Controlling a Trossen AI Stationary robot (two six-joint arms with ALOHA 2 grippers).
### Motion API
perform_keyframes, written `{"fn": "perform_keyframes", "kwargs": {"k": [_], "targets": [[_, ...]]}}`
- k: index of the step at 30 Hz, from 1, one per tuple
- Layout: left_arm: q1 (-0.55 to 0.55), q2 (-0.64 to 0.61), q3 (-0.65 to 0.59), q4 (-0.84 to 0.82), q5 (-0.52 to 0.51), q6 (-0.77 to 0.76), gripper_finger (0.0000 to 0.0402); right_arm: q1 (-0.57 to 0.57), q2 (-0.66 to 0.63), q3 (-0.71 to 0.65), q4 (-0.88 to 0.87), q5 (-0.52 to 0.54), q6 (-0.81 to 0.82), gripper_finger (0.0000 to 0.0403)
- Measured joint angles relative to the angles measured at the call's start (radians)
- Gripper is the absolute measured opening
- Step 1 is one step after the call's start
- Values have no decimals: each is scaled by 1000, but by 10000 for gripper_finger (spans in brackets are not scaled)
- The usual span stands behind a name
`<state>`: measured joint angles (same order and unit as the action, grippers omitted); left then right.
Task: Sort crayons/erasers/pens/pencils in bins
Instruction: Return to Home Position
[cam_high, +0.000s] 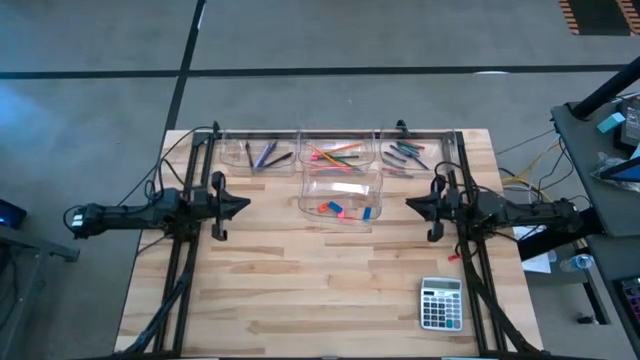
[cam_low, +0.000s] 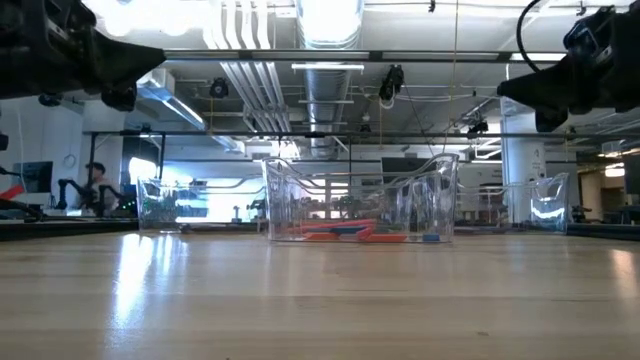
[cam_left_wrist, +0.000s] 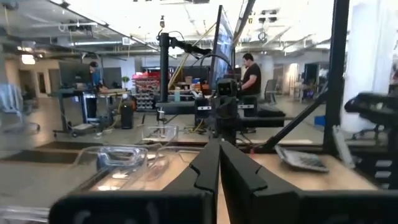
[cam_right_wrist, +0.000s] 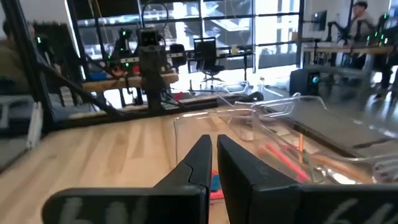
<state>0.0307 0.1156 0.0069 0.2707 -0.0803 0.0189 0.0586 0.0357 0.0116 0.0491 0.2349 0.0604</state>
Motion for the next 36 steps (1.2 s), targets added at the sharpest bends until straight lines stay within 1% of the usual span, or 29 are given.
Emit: {"fn": "perform_keyframes", "kwargs": {"k": [2,4,7,9,24,36], "targets": [[0,2,0,-2,-6,43,0,0,0,0,-1,0,-56,18],[0,6,-1,-6,-38,65,0,0,0,0,-1,1,-97,18],[0,18,-1,-18,-95,67,0,0,0,1,-2,1,-111,18],[0,27,-1,-20,-113,67,0,0,0,1,-3,1,-111,18],[0,88,-2,-19,-114,67,0,0,0,1,-6,1,-113,18],[0,112,-2,-19,-115,67,0,0,0,1,-7,2,-113,18]]}}
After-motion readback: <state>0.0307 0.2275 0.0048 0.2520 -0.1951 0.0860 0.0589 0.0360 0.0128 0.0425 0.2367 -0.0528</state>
